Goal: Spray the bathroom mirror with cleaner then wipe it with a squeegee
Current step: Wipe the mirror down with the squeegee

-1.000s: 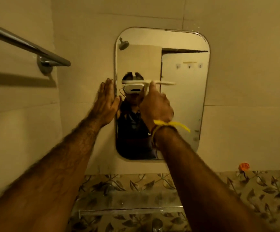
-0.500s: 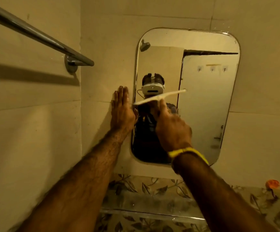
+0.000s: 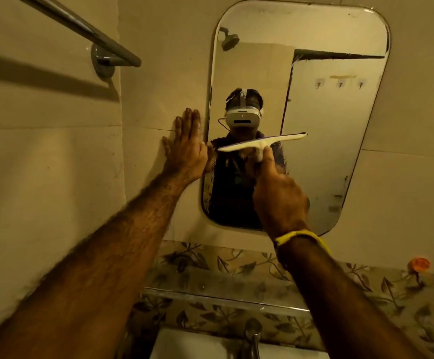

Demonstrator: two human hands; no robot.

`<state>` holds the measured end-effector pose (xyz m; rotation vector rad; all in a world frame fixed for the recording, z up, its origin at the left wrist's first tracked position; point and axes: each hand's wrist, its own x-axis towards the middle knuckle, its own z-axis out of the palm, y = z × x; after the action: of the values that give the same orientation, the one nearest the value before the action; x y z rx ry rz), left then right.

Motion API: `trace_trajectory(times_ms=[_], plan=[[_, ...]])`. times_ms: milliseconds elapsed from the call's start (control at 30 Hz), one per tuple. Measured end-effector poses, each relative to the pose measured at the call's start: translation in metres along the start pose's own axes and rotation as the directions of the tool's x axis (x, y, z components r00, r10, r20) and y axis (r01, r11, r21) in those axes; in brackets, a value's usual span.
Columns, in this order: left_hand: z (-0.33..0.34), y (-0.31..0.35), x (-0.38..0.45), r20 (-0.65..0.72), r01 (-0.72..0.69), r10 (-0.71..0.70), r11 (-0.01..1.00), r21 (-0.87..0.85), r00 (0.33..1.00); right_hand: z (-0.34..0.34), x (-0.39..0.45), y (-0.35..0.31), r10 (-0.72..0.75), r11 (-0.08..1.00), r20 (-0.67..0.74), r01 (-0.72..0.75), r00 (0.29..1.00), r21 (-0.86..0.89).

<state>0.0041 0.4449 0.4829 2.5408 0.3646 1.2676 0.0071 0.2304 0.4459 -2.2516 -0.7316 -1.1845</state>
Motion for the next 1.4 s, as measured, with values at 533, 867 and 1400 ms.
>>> trace_trajectory(times_ms=[533,867,1400], plan=[[0.023,0.020,-0.024,0.219,0.117,-0.118,0.993,0.021,0.969,-0.008,0.018,0.017,0.229,0.967,-0.146,-0.207,0.963,0.151],[0.029,0.023,-0.024,0.165,0.126,-0.131,0.991,0.043,0.978,0.008,-0.034,0.032,0.366,0.915,-0.114,-0.336,0.923,0.223],[0.038,0.019,-0.023,0.091,0.096,-0.107,0.988,0.120,0.990,0.008,-0.010,0.056,0.495,0.853,-0.191,-0.434,0.847,0.290]])
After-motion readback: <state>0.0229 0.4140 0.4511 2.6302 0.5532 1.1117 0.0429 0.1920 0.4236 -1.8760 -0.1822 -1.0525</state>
